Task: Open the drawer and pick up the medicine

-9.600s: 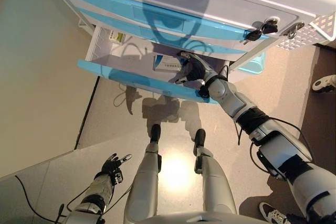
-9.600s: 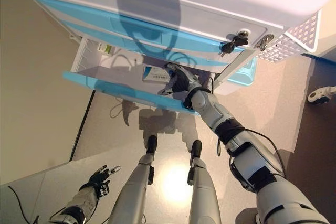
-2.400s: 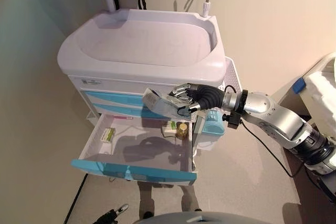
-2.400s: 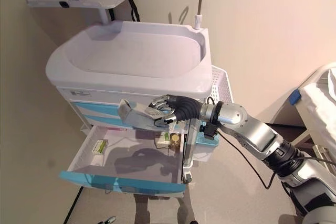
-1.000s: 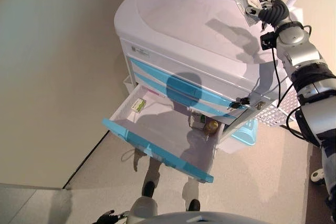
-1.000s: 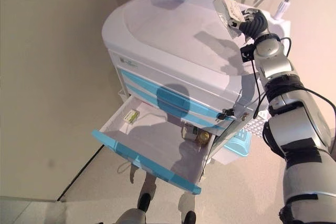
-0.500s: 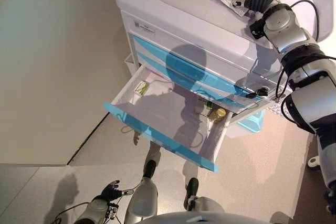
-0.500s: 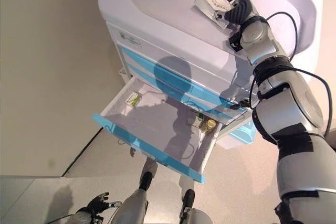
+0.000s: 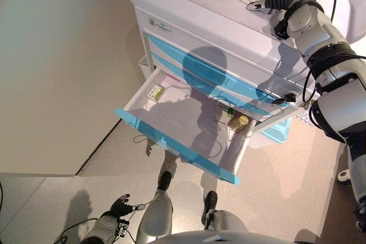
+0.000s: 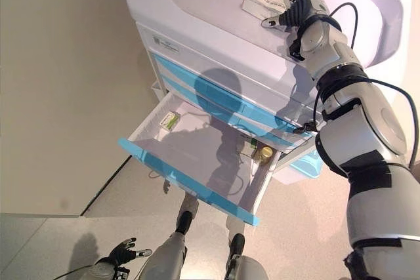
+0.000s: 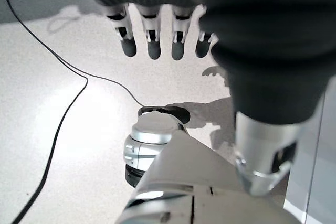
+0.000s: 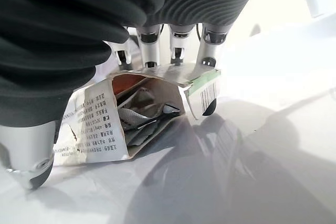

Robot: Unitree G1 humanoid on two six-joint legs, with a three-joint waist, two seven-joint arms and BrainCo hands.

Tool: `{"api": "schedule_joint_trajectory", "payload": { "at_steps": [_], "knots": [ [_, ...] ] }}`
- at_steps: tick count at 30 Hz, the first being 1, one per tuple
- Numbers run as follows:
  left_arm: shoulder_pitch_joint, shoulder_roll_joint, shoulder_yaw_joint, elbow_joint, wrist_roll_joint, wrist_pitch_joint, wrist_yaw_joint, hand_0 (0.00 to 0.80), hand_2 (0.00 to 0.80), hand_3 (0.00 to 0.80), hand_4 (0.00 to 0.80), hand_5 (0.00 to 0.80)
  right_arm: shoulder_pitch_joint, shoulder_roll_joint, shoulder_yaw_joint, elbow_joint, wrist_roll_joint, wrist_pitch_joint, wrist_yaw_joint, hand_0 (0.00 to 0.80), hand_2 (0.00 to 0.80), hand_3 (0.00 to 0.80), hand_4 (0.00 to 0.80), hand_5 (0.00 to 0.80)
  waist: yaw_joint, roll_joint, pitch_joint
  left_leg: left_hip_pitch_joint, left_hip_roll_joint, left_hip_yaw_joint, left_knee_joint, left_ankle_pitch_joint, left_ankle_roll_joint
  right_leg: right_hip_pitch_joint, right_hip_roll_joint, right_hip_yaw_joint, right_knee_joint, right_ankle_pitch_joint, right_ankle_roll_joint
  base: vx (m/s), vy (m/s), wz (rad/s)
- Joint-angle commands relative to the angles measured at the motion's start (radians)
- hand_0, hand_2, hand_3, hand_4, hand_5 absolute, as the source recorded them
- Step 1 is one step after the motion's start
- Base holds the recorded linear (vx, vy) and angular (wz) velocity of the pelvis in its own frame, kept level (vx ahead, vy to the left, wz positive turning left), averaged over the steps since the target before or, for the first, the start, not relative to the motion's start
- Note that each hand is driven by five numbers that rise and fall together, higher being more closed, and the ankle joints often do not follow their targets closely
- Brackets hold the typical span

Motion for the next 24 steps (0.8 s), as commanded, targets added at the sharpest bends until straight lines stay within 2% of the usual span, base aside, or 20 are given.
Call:
{"api": "schedule_joint_trajectory", "payload": {
  "at_steps": [1, 2, 9, 13, 19, 24],
  "knots": [
    [-0.015, 0.011, 0.014, 0.011, 0.028, -0.015, 0.012, 0.000, 0.000, 0.000, 0.000, 0.000, -0.002, -0.050, 0.055, -0.102, 0.011, -0.039, -0.016, 0.000, 0.000, 0.000, 0.000, 0.000, -0.001, -0.011, 0.028, 0.019, -0.084, 0.025, 0.049, -0.058, 0.066, 0.007, 0.001, 0.021, 0.057, -0.014, 0.008, 0.000, 0.000, 0.00],
    [-0.010, 0.013, 0.015, 0.001, 0.030, -0.017, 0.011, 0.000, 0.000, 0.000, 0.000, 0.000, -0.007, -0.075, 0.075, -0.140, -0.010, -0.044, -0.015, 0.000, 0.000, 0.000, 0.000, 0.000, -0.003, -0.010, 0.027, 0.021, -0.083, 0.026, 0.047, -0.058, 0.066, 0.008, 0.000, 0.023, 0.057, -0.015, 0.009, 0.000, 0.000, 0.00],
    [0.000, 0.011, 0.019, -0.005, 0.043, -0.022, 0.005, 0.000, 0.000, 0.000, 0.000, 0.000, 0.026, -0.154, -0.020, -0.249, 0.072, -0.083, -0.078, 0.000, 0.000, 0.000, 0.000, 0.000, -0.012, -0.006, 0.011, 0.045, -0.081, 0.032, 0.037, -0.061, 0.067, 0.029, -0.001, 0.028, 0.046, -0.016, 0.012, 0.000, 0.000, 0.00],
    [0.014, 0.007, 0.030, -0.005, 0.052, -0.027, 0.000, 0.000, 0.000, 0.000, 0.000, 0.000, 0.119, -0.221, -0.214, -0.371, 0.194, -0.147, -0.164, 0.000, 0.000, 0.000, 0.000, 0.000, -0.019, 0.005, -0.018, 0.083, -0.079, 0.040, 0.015, -0.065, 0.069, 0.069, 0.000, 0.028, 0.018, -0.017, 0.015, 0.041, 0.001, 0.00],
    [0.042, 0.007, 0.057, 0.009, 0.065, -0.019, -0.016, 0.000, 0.000, 0.000, 0.000, 0.000, 0.225, -0.265, -0.396, -0.491, 0.369, -0.220, -0.175, 0.000, 0.000, 0.000, 0.000, 0.000, -0.032, 0.015, -0.060, 0.142, -0.076, 0.056, -0.016, -0.071, 0.070, 0.127, 0.006, 0.029, -0.024, -0.015, 0.017, 0.058, -0.001, -0.05],
    [0.068, -0.003, 0.086, 0.040, 0.086, -0.007, -0.024, 0.000, 0.000, 0.000, 0.000, 0.000, 0.336, -0.262, -0.548, -0.605, 0.511, -0.299, -0.196, 0.000, 0.000, 0.000, 0.000, 0.000, -0.055, 0.028, -0.092, 0.189, -0.070, 0.078, -0.044, -0.075, 0.071, 0.167, 0.011, 0.042, -0.053, -0.010, 0.020, 0.060, 0.006, -0.07]
  ]
}}
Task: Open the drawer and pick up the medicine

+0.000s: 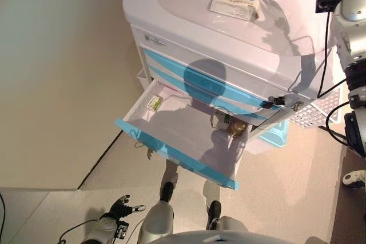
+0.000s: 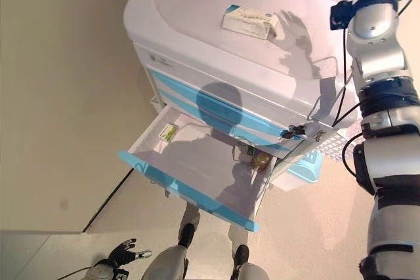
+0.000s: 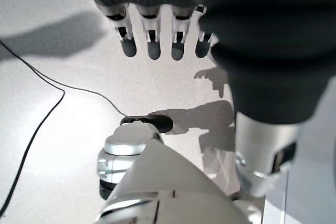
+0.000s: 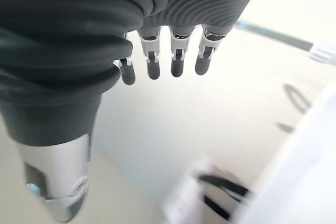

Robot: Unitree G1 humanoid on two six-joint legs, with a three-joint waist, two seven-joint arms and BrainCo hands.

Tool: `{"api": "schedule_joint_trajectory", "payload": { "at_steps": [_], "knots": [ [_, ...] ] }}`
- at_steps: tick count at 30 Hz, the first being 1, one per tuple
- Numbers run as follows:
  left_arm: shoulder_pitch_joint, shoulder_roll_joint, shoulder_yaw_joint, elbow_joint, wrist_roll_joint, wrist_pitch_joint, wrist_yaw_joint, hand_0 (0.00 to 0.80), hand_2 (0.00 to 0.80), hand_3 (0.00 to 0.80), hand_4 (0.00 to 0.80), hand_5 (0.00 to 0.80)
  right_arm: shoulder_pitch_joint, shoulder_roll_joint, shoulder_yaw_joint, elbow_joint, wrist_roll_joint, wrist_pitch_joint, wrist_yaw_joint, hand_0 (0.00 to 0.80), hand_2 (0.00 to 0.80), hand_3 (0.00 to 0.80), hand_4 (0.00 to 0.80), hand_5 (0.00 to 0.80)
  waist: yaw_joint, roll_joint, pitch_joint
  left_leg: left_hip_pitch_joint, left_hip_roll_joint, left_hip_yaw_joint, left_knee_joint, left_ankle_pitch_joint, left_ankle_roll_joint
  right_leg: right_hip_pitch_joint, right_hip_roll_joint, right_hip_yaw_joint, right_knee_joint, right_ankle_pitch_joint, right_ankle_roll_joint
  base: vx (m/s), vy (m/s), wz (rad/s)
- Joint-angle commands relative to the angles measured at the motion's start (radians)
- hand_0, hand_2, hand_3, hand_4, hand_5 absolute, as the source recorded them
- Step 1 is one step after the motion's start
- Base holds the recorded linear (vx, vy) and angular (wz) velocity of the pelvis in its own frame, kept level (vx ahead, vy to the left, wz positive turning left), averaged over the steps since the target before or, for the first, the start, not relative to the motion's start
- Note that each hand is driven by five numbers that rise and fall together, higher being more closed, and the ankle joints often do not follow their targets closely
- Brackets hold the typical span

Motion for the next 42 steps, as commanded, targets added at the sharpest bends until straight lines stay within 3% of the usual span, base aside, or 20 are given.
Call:
{"api": "schedule_joint_trajectory", "payload": {
  "at_steps": [1, 6, 10, 13, 15, 20, 25, 28, 32, 35, 42],
  "knots": [
    [0.029, -0.003, 0.036, 0.077, 0.046, 0.001, -0.005, 0.000, 0.000, 0.000, 0.000, 0.000, 0.086, -0.035, -0.102, -0.092, 0.185, -0.144, -0.048, 0.000, 0.000, 0.000, 0.000, 0.000, -0.019, -0.004, -0.101, 0.033, -0.066, 0.061, 0.033, -0.082, 0.059, 0.024, 0.016, 0.029, 0.011, -0.010, 0.010, 0.059, 0.001, -0.19],
    [0.045, -0.018, 0.047, 0.104, 0.068, 0.017, -0.011, 0.000, 0.000, 0.000, 0.000, 0.000, 0.194, -0.005, -0.221, -0.118, 0.298, -0.187, -0.065, 0.000, 0.000, 0.000, 0.000, 0.000, -0.045, 0.008, -0.132, 0.082, -0.054, 0.105, 0.005, -0.087, 0.060, 0.054, 0.024, 0.063, -0.023, 0.003, 0.014, 0.043, 0.001, -0.25],
    [0.051, -0.038, 0.050, 0.106, 0.081, 0.025, -0.008, 0.000, 0.000, 0.000, 0.000, 0.000, 0.336, 0.024, -0.312, -0.182, 0.288, -0.193, -0.090, 0.000, 0.000, 0.000, 0.000, 0.000, -0.065, 0.019, -0.148, 0.109, -0.047, 0.133, -0.015, -0.086, 0.061, 0.065, 0.028, 0.081, -0.038, 0.013, 0.017, 0.002, 0.010, -0.31],
    [0.048, -0.052, 0.046, 0.106, 0.099, 0.027, -0.007, 0.000, 0.000, 0.000, 0.000, 0.000, 0.450, 0.034, -0.355, -0.214, 0.243, -0.179, -0.093, 0.000, 0.000, 0.000, 0.000, 0.000, -0.077, 0.027, -0.153, 0.120, -0.044, 0.151, -0.022, -0.080, 0.063, 0.068, 0.030, 0.091, -0.043, 0.024, 0.019, 0.009, 0.004, -0.30],
    [0.046, -0.067, 0.056, 0.092, 0.127, 0.023, -0.010, 0.000, 0.000, 0.000, 0.000, 0.000, 0.664, 0.060, -0.436, -0.261, 0.178, -0.150, -0.089, 0.000, 0.000, 0.000, 0.000, 0.000, -0.103, 0.042, -0.156, 0.140, -0.040, 0.180, -0.031, -0.087, 0.066, 0.073, 0.033, 0.115, -0.052, 0.031, 0.027, -0.021, 0.017, -0.30],
    [0.043, -0.085, 0.060, 0.074, 0.182, 0.015, -0.021, 0.000, 0.000, 0.000, 0.000, 0.000, 0.944, 0.115, -0.503, -0.287, 0.048, -0.077, -0.043, 0.000, 0.000, 0.000, 0.000, 0.000, -0.146, 0.058, -0.156, 0.164, -0.037, 0.231, -0.049, -0.088, 0.068, 0.071, 0.040, 0.160, -0.062, 0.044, 0.032, -0.008, 0.015, -0.34],
    [0.012, -0.090, 0.062, 0.070, 0.183, 0.012, -0.026, 0.000, 0.000, 0.000, 0.000, 0.000, 1.081, 0.177, -0.491, -0.175, 0.026, -0.040, 0.006, 0.000, 0.000, 0.000, 0.000, 0.000, -0.171, 0.055, -0.155, 0.174, -0.031, 0.254, -0.072, -0.082, 0.065, 0.063, 0.046, 0.175, -0.066, 0.054, 0.037, -0.059, 0.006, -0.33],
    [-0.016, -0.093, 0.067, 0.075, 0.169, 0.015, -0.027, 0.000, 0.000, 0.000, 0.000, 0.000, 1.164, 0.247, -0.448, 0.007, 0.048, 0.004, 0.076, 0.000, 0.000, 0.000, 0.000, 0.000, -0.185, 0.042, -0.160, 0.171, -0.029, 0.260, -0.082, -0.072, 0.061, 0.057, 0.051, 0.177, -0.080, 0.074, 0.038, -0.085, -0.013, -0.06],
    [-0.031, -0.090, 0.075, 0.085, 0.168, 0.024, -0.030, 0.000, 0.000, 0.000, 0.000, 0.000, 1.208, 0.297, -0.390, 0.133, 0.011, 0.044, 0.117, 0.000, 0.000, 0.000, 0.000, 0.000, -0.186, 0.030, -0.165, 0.174, -0.026, 0.263, -0.082, -0.071, 0.059, 0.061, 0.056, 0.179, -0.095, 0.085, 0.038, -0.059, -0.019, -0.15],
    [-0.040, -0.091, 0.075, 0.095, 0.166, 0.033, -0.030, 0.000, 0.000, 0.000, 0.000, 0.000, 1.242, 0.373, -0.298, 0.338, -0.058, 0.096, 0.167, 0.000, 0.000, 0.000, 0.000, 0.000, -0.180, 0.022, -0.167, 0.177, -0.024, 0.260, -0.076, -0.070, 0.055, 0.074, 0.059, 0.173, -0.100, 0.085, 0.034, -0.024, -0.015, -0.05],
    [-0.027, -0.085, 0.069, 0.117, 0.200, 0.037, -0.042, 0.000, 0.000, 0.000, 0.000, 0.000, 1.264, 0.463, -0.183, 0.520, -0.151, 0.133, 0.236, 0.000, 0.000, 0.000, 0.000, 0.000, -0.165, 0.015, -0.155, 0.189, -0.025, 0.234, -0.055, -0.083, 0.058, 0.100, 0.055, 0.149, -0.093, 0.067, 0.025, 0.022, -0.027, 0.05]
  ]
}}
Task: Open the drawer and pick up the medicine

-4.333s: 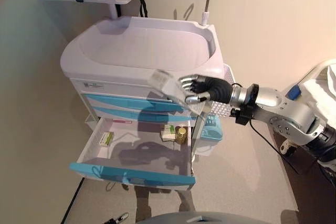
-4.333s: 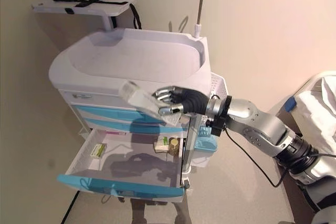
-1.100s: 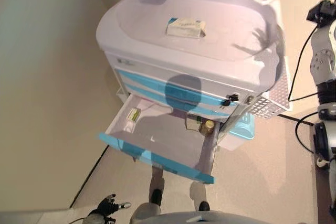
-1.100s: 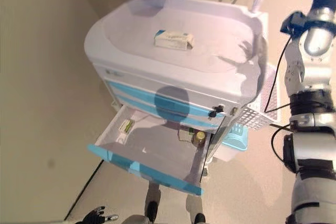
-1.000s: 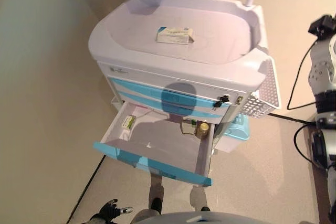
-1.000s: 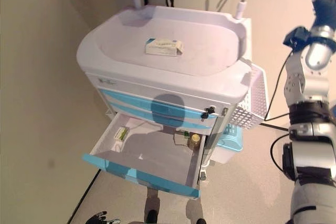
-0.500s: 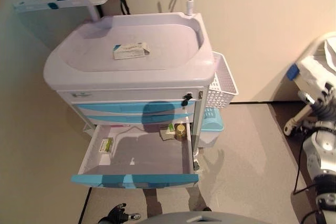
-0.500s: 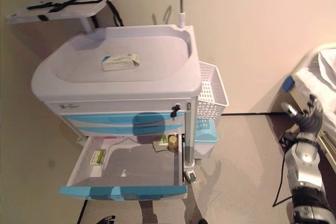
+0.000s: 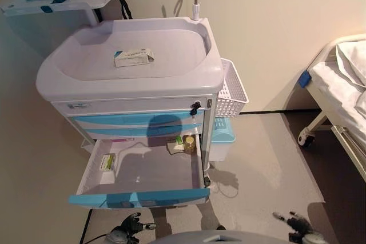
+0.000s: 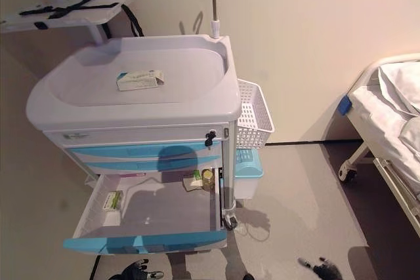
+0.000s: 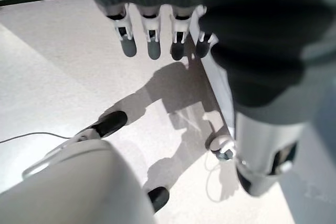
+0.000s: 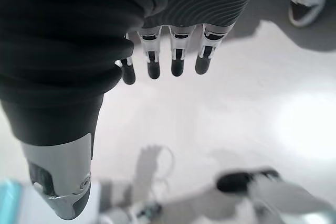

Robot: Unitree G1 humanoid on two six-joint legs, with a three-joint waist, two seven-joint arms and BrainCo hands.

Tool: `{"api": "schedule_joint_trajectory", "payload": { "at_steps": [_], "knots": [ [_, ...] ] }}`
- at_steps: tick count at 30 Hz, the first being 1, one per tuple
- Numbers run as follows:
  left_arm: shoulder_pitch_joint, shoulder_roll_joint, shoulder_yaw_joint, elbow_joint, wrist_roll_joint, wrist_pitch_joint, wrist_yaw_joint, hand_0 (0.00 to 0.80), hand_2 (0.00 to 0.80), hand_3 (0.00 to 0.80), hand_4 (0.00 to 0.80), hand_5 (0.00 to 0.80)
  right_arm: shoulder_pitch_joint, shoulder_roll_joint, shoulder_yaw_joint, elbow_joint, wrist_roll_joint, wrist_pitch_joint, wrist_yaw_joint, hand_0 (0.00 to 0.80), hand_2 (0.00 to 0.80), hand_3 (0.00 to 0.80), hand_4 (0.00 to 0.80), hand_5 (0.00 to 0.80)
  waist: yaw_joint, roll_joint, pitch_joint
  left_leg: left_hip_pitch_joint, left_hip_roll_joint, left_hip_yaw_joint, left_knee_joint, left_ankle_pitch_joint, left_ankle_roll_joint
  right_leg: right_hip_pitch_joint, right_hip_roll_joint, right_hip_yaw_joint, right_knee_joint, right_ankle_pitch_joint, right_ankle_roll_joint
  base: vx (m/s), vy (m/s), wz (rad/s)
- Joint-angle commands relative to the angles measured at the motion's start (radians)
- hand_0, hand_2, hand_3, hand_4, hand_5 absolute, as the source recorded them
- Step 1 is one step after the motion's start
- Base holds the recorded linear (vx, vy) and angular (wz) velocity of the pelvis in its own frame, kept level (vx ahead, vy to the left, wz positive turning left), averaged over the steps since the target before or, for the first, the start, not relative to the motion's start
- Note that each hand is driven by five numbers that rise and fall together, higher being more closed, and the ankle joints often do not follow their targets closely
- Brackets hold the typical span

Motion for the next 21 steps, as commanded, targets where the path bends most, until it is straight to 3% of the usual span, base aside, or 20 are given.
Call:
{"api": "schedule_joint_trajectory", "payload": {
  "at_steps": [1, 3, 4, 6, 11, 12, 21],
  "knots": [
    [-0.037, 0.027, 0.030, 0.036, 0.050, -0.010, -0.008, 0.000, 0.000, 0.000, 0.000, 0.000, -0.055, 0.002, 0.030, 0.054, -0.065, -0.010, 0.017, 0.000, 0.000, 0.000, 0.000, 0.000, 0.029, -0.039, 0.004, -0.046, -0.076, -0.032, 0.069, -0.050, 0.050, -0.031, 0.017, -0.044, 0.093, -0.053, 0.021, -0.010, -0.014, 0.12],
    [-0.038, 0.032, 0.023, 0.011, 0.042, -0.012, -0.008, 0.000, 0.000, 0.000, 0.000, 0.000, -0.064, 0.002, 0.062, 0.040, -0.101, -0.009, 0.016, 0.000, 0.000, 0.000, 0.000, 0.000, 0.028, -0.034, 0.042, -0.076, -0.081, -0.039, 0.114, -0.063, 0.053, -0.060, 0.014, -0.041, 0.141, -0.068, 0.015, -0.158, 0.011, 0.18],
    [-0.052, 0.038, 0.012, -0.041, 0.015, -0.020, 0.001, 0.000, 0.000, 0.000, 0.000, 0.000, -0.085, -0.008, 0.099, 0.023, -0.140, -0.013, 0.005, 0.000, 0.000, 0.000, 0.000, 0.000, 0.025, -0.021, 0.104, -0.139, -0.093, -0.045, 0.164, -0.068, 0.057, -0.131, 0.011, -0.034, 0.207, -0.081, 0.007, -0.228, 0.027, 0.14],
    [-0.055, 0.045, 0.003, -0.084, 0.000, -0.028, 0.001, 0.000, 0.000, 0.000, 0.000, 0.000, -0.097, -0.011, 0.117, 0.012, -0.157, -0.014, 0.003, 0.000, 0.000, 0.000, 0.000, 0.000, 0.026, -0.013, 0.130, -0.178, -0.099, -0.045, 0.192, -0.072, 0.057, -0.179, 0.007, -0.033, 0.246, -0.088, 0.003, -0.227, 0.028, 0.09],
    [-0.089, 0.108, -0.103, -0.273, 0.038, -0.049, 0.014, 0.000, 0.000, 0.000, 0.000, 0.000, -0.153, -0.050, 0.156, -0.012, -0.168, -0.024, -0.009, 0.000, 0.000, 0.000, 0.000, 0.000, 0.032, 0.006, 0.210, -0.341, -0.104, -0.036, 0.305, -0.081, 0.051, -0.335, 0.002, -0.022, 0.335, -0.087, -0.001, -0.197, -0.001, 0.10],
    [-0.107, 0.146, -0.131, -0.375, 0.030, -0.050, 0.003, 0.000, 0.000, 0.000, 0.000, 0.000, -0.178, -0.065, 0.164, -0.023, -0.160, -0.024, -0.011, 0.000, 0.000, 0.000, 0.000, 0.000, 0.032, 0.013, 0.236, -0.408, -0.104, -0.036, 0.364, -0.092, 0.053, -0.401, 0.003, -0.017, 0.386, -0.094, -0.005, -0.172, -0.011, 0.02],
    [-0.211, 0.294, -0.182, -0.667, -0.022, -0.051, -0.028, 0.000, 0.000, 0.000, 0.000, 0.000, -0.251, -0.115, 0.174, -0.053, -0.139, -0.030, -0.017, 0.000, 0.000, 0.000, 0.000, 0.000, 0.032, 0.037, 0.290, -0.621, -0.105, -0.030, 0.552, -0.139, 0.063, -0.605, 0.000, -0.006, 0.564, -0.146, -0.019, -0.095, 0.002, 0.01]
  ]
}}
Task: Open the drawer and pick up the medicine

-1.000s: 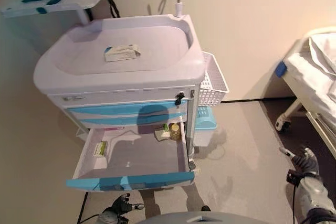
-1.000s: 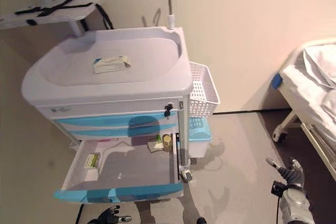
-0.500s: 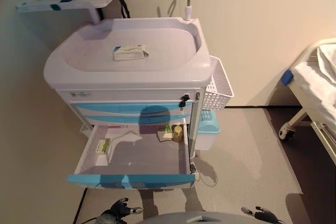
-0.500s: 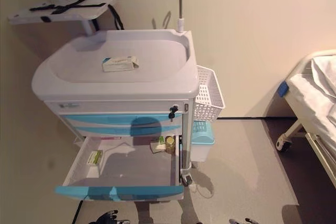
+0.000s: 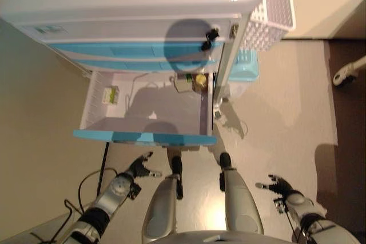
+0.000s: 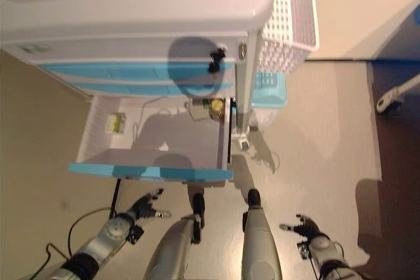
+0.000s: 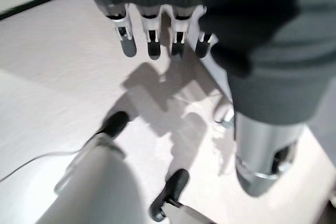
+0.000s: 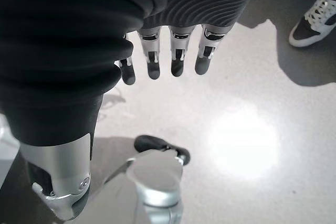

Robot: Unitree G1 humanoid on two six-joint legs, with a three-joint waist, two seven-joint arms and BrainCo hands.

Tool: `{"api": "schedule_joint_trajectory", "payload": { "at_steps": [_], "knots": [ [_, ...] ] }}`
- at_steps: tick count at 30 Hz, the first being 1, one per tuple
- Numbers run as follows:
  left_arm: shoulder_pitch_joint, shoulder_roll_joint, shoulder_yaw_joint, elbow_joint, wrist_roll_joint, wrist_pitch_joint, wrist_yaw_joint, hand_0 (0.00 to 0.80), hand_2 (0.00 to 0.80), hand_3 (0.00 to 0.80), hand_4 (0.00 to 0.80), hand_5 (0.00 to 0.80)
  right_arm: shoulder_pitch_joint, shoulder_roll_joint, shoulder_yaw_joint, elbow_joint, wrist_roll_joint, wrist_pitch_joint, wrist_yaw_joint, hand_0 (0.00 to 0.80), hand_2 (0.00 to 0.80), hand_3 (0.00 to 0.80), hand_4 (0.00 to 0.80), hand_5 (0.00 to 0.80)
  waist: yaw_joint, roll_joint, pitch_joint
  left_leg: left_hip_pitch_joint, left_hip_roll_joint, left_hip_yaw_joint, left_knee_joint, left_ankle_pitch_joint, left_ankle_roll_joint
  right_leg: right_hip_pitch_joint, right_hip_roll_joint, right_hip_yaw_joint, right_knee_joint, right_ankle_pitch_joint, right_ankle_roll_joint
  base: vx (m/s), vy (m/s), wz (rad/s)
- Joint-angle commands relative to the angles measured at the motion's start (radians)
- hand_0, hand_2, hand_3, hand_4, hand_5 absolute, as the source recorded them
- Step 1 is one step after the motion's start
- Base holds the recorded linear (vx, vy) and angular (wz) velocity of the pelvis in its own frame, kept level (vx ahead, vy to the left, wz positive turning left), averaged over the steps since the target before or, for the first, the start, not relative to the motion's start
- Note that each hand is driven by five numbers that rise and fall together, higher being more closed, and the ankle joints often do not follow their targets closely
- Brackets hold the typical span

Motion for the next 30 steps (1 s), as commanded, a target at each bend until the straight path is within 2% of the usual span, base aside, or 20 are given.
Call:
{"api": "schedule_joint_trajectory", "payload": {
  "at_steps": [1, 2, 6, 8, 16, 19, 23, 24, 25, 26, 27, 28, 29, 30],
  "knots": [
    [0.027, 0.053, 0.021, -0.115, -0.020, -0.024, -0.011, 0.000, 0.000, 0.000, 0.000, 0.000, 0.048, -0.036, 0.024, -0.024, 0.014, -0.020, -0.010, 0.000, 0.000, 0.000, 0.000, 0.000, -0.012, -0.014, -0.053, -0.057, -0.068, 0.021, 0.119, -0.085, 0.065, 0.023, 0.028, -0.020, -0.019, 0.003, 0.002, -0.054, 0.010, 0.05],
    [-0.006, 0.100, 0.016, -0.175, -0.049, -0.022, -0.024, 0.000, 0.000, 0.000, 0.000, 0.000, 0.039, -0.043, 0.027, -0.019, 0.017, -0.018, -0.006, 0.000, 0.000, 0.000, 0.000, 0.000, -0.014, -0.011, -0.045, -0.089, -0.070, 0.022, 0.150, -0.091, 0.068, -0.004, 0.026, -0.022, 0.005, -0.003, 0.000, -0.045, 0.012, 0.06],
    [-0.108, 0.200, -0.019, -0.242, -0.098, -0.022, -0.042, 0.000, 0.000, 0.000, 0.000, 0.000, 0.017, -0.056, 0.045, -0.027, 0.010, -0.016, 0.000, 0.000, 0.000, 0.000, 0.000, 0.000, -0.023, -0.007, -0.035, -0.145, -0.067, 0.026, 0.184, -0.100, 0.070, -0.061, 0.027, -0.016, 0.036, -0.007, 0.001, -0.046, 0.025, 0.07],
    [-0.142, 0.229, -0.021, -0.245, -0.149, -0.028, -0.039, 0.000, 0.000, 0.000, 0.000, 0.000, 0.016, -0.055, 0.052, -0.025, 0.010, -0.018, 0.004, 0.000, 0.000, 0.000, 0.000, 0.000, -0.025, -0.008, -0.035, -0.168, -0.066, 0.032, 0.202, -0.106, 0.073, -0.085, 0.028, -0.014, 0.047, -0.007, 0.001, -0.012, 0.016, 0.02],
    [-0.324, 0.303, -0.047, -0.169, -0.152, -0.026, 0.001, 0.000, 0.000, 0.000, 0.000, 0.000, -0.002, -0.044, 0.076, -0.028, 0.013, -0.020, 0.008, 0.000, 0.000, 0.000, 0.000, 0.000, -0.038, -0.014, -0.036, -0.223, -0.062, 0.037, 0.243, -0.118, 0.079, -0.141, 0.031, -0.003, 0.077, -0.009, 0.002, -0.003, 0.010, -0.01],
    [-0.447, 0.292, -0.063, -0.017, -0.105, -0.019, 0.041, 0.000, 0.000, 0.000, 0.000, 0.000, -0.019, -0.034, 0.093, -0.026, 0.018, -0.025, 0.002, 0.000, 0.000, 0.000, 0.000, 0.000, -0.050, -0.024, -0.040, -0.238, -0.059, 0.042, 0.242, -0.119, 0.080, -0.164, 0.034, 0.002, 0.079, -0.006, 0.004, -0.007, 0.019, -0.02],
    [-0.518, 0.292, -0.074, 0.078, -0.053, -0.008, 0.067, 0.000, 0.000, 0.000, 0.000, 0.000, -0.027, -0.041, 0.106, -0.049, 0.014, -0.029, -0.006, 0.000, 0.000, 0.000, 0.000, 0.000, -0.059, -0.032, -0.041, -0.253, -0.053, 0.050, 0.249, -0.121, 0.080, -0.181, 0.039, 0.011, 0.082, -0.002, 0.005, -0.009, 0.026, -0.06],
    [-0.583, 0.289, -0.100, 0.155, -0.023, 0.001, 0.082, 0.000, 0.000, 0.000, 0.000, 0.000, -0.030, -0.050, 0.113, -0.063, 0.016, -0.035, -0.011, 0.000, 0.000, 0.000, 0.000, 0.000, -0.070, -0.038, -0.040, -0.265, -0.051, 0.059, 0.255, -0.122, 0.080, -0.195, 0.042, 0.017, 0.083, 0.002, 0.005, -0.018, 0.017, -0.05],
    [-0.583, 0.289, -0.100, 0.155, -0.023, 0.001, 0.082, 0.000, 0.000, 0.000, 0.000, 0.000, -0.030, -0.050, 0.113, -0.063, 0.016, -0.035, -0.011, 0.000, 0.000, 0.000, 0.000, 0.000, -0.070, -0.038, -0.040, -0.265, -0.051, 0.059, 0.255, -0.122, 0.080, -0.195, 0.042, 0.017, 0.083, 0.002, 0.005, -0.027, 0.045, -0.14],
    [-0.653, 0.294, -0.122, 0.228, 0.001, 0.009, 0.095, 0.000, 0.000, 0.000, 0.000, 0.000, -0.035, -0.056, 0.115, -0.087, 0.032, -0.042, -0.015, 0.000, 0.000, 0.000, 0.000, 0.000, -0.079, -0.044, -0.043, -0.275, -0.046, 0.067, 0.255, -0.122, 0.081, -0.208, 0.047, 0.026, 0.082, 0.006, 0.007, -0.019, 0.034, -0.16],
    [-0.680, 0.294, -0.126, 0.243, 0.001, 0.010, 0.104, 0.000, 0.000, 0.000, 0.000, 0.000, -0.032, -0.056, 0.113, -0.098, 0.043, -0.047, -0.015, 0.000, 0.000, 0.000, 0.000, 0.000, -0.083, -0.046, -0.042, -0.281, -0.043, 0.070, 0.258, -0.123, 0.080, -0.214, 0.048, 0.028, 0.081, 0.008, 0.007, 0.057, 0.041, -0.21],
    [-0.702, 0.293, -0.133, 0.266, 0.007, 0.010, 0.110, 0.000, 0.000, 0.000, 0.000, 0.000, -0.026, -0.057, 0.113, -0.104, 0.048, -0.049, -0.017, 0.000, 0.000, 0.000, 0.000, 0.000, -0.085, -0.045, -0.041, -0.271, -0.039, 0.066, 0.270, -0.154, 0.075, -0.208, 0.053, 0.032, 0.094, -0.020, 0.010, -0.014, 0.018, -0.22],
    [-0.731, 0.297, -0.130, 0.301, 0.011, 0.008, 0.122, 0.000, 0.000, 0.000, 0.000, 0.000, -0.023, -0.055, 0.113, -0.114, 0.053, -0.054, -0.021, 0.000, 0.000, 0.000, 0.000, 0.000, -0.092, -0.052, -0.045, -0.290, -0.037, 0.075, 0.264, -0.126, 0.080, -0.225, 0.054, 0.038, 0.079, 0.012, 0.009, 0.064, 0.017, -0.23],
    [-0.745, 0.293, -0.131, 0.317, 0.013, 0.007, 0.130, 0.000, 0.000, 0.000, 0.000, 0.000, -0.017, -0.053, 0.116, -0.117, 0.056, -0.058, -0.022, 0.000, 0.000, 0.000, 0.000, 0.000, -0.094, -0.053, -0.042, -0.285, -0.032, 0.071, 0.281, -0.159, 0.076, -0.222, 0.060, 0.042, 0.092, -0.014, 0.013, -0.011, 0.018, -0.26]
  ]
}}
